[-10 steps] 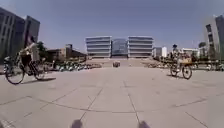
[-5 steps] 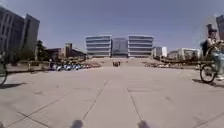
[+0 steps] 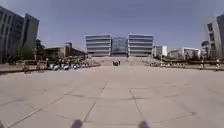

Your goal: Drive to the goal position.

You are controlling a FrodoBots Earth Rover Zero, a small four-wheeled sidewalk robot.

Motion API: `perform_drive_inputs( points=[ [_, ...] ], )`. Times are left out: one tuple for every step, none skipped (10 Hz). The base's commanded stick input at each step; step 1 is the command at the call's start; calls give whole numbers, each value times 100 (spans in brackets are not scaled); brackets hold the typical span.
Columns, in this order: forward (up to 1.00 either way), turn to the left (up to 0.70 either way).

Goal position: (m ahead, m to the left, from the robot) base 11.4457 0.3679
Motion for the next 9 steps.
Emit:
perform_drive_inputs(
  points=[
    [100,0],
    [100,0],
    [100,0],
    [100,0],
    [100,0],
    [100,0],
    [100,0],
    [100,0],
    [100,0]
  ],
)
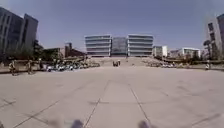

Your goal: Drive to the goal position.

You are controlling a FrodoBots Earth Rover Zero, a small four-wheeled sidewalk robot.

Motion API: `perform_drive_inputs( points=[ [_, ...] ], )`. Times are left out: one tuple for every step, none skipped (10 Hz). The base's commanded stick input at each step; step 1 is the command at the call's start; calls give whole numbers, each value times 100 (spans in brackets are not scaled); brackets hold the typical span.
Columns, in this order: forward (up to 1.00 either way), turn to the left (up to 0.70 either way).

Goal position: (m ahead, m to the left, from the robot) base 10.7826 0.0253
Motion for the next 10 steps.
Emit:
perform_drive_inputs(
  points=[
    [100,0],
    [100,0],
    [100,0],
    [100,0],
    [100,0],
    [100,0],
    [100,0],
    [100,0],
    [100,0],
    [100,0]
  ],
)
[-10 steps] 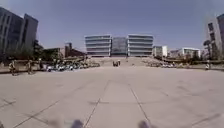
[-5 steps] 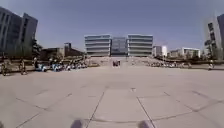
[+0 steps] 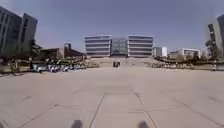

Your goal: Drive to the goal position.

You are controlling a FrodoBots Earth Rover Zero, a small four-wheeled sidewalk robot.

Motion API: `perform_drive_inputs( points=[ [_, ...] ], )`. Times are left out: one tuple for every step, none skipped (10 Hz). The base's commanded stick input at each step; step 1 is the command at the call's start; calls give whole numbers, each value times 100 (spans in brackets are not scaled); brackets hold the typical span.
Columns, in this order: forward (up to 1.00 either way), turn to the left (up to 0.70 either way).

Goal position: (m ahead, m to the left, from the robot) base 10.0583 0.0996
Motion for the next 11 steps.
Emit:
perform_drive_inputs(
  points=[
    [100,0],
    [100,0],
    [100,0],
    [100,0],
    [100,0],
    [100,0],
    [100,0],
    [100,0],
    [100,0],
    [100,0],
    [100,0]
  ],
)
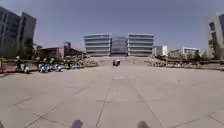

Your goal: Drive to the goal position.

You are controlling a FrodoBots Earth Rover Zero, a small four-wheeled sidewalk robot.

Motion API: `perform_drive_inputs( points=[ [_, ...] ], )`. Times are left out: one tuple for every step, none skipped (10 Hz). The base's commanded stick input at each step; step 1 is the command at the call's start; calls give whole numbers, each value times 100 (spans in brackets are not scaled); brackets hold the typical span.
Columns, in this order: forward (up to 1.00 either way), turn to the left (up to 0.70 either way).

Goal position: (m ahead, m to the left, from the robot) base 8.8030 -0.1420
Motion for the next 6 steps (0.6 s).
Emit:
perform_drive_inputs(
  points=[
    [100,0],
    [100,0],
    [100,0],
    [100,0],
    [100,0],
    [100,0]
  ],
)
